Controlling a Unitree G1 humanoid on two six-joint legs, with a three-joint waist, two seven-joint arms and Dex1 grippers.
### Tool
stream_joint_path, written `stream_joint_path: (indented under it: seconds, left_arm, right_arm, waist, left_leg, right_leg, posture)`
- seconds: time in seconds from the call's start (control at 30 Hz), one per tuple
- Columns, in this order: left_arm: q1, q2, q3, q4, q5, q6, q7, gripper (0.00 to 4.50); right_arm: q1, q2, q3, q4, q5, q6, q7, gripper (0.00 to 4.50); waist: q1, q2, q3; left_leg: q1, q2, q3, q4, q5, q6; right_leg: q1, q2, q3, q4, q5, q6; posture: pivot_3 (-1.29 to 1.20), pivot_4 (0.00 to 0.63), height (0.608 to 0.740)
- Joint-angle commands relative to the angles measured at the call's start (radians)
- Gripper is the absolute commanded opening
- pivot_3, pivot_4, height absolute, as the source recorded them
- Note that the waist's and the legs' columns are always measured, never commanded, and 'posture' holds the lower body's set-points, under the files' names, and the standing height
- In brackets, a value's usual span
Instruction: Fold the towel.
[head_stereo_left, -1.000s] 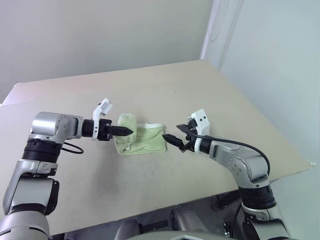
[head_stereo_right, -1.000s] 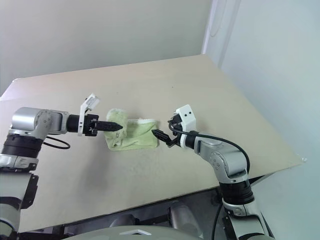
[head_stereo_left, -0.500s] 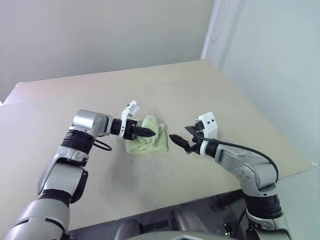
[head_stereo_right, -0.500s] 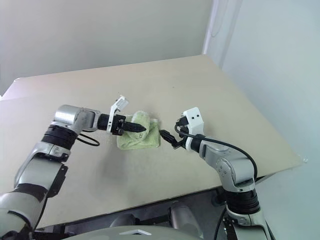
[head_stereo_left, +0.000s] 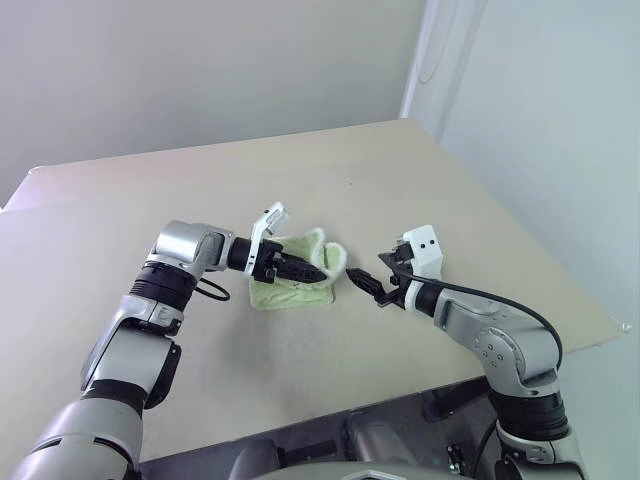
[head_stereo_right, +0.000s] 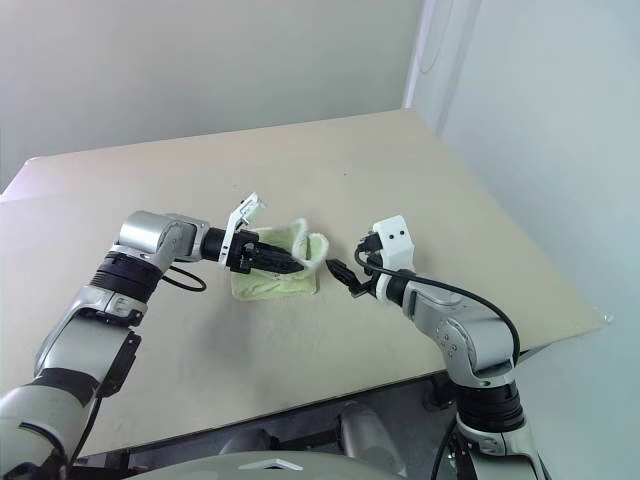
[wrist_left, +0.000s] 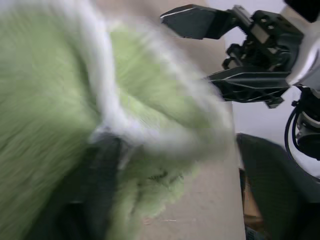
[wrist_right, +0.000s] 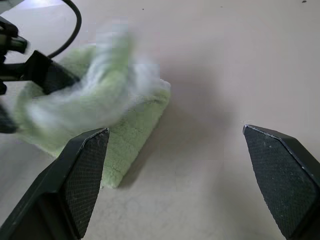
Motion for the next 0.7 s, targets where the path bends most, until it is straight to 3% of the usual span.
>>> stream_joint_path:
  seconds: [0.03, 0.3, 0.43, 0.6, 0.7]
  left_arm:
    - [-0.033, 0.022, 0.049, -0.060, -0.025, -0.010, -0.012, 3.89]
    - [-0.085, 0.084, 0.132, -0.020, 0.014, -0.092, 0.057, 3.89]
    - [-0.048, 0.159, 0.156, 0.035, 0.095, -0.295, 0.106, 3.89]
    - [0.040, 0.175, 0.188, 0.025, 0.150, -0.547, 0.142, 3.89]
    - [0.085, 0.165, 0.177, -0.009, 0.158, -0.607, 0.114, 3.89]
  right_arm:
    - [-0.025, -0.003, -0.003, -0.006, -0.002, -0.019, 0.002, 4.50]
    - [-0.079, 0.031, -0.076, 0.010, 0.034, -0.063, -0.009, 4.50]
    - [-0.168, 0.083, -0.135, 0.028, 0.105, -0.062, -0.006, 4.50]
    - [-0.271, 0.120, -0.060, 0.104, 0.103, -0.072, 0.035, 4.50]
    - [-0.308, 0.118, 0.025, 0.184, 0.042, -0.117, 0.061, 4.50]
  waist:
    - [0.000, 0.000, 0.000]
    - [-0.001, 0.000, 0.000]
    - [-0.003, 0.001, 0.000]
    - [0.003, 0.001, 0.000]
    - [0.011, 0.001, 0.000]
  left_leg:
    - [0.000, 0.000, 0.000, 0.000, 0.000, 0.000]
    - [0.000, 0.000, 0.000, 0.000, 0.000, 0.000]
    - [0.001, 0.000, 0.000, -0.001, 0.000, 0.000]
    - [0.000, 0.001, -0.001, -0.001, 0.000, 0.000]
    - [-0.001, 0.000, 0.000, 0.000, 0.000, 0.000]
  right_leg:
    - [0.000, 0.000, 0.000, 0.000, 0.000, 0.000]
    - [0.000, 0.000, 0.000, 0.000, 0.000, 0.000]
    - [0.000, 0.000, 0.000, 0.000, 0.000, 0.001]
    - [0.000, 0.000, 0.000, 0.000, 0.000, 0.000]
    - [0.000, -0.001, 0.000, 0.000, 0.001, 0.000]
  posture:
    - [0.00, 0.000, 0.740]
    - [0.00, 0.000, 0.740]
    - [0.00, 0.000, 0.740]
    - [0.00, 0.000, 0.740]
    - [0.00, 0.000, 0.740]
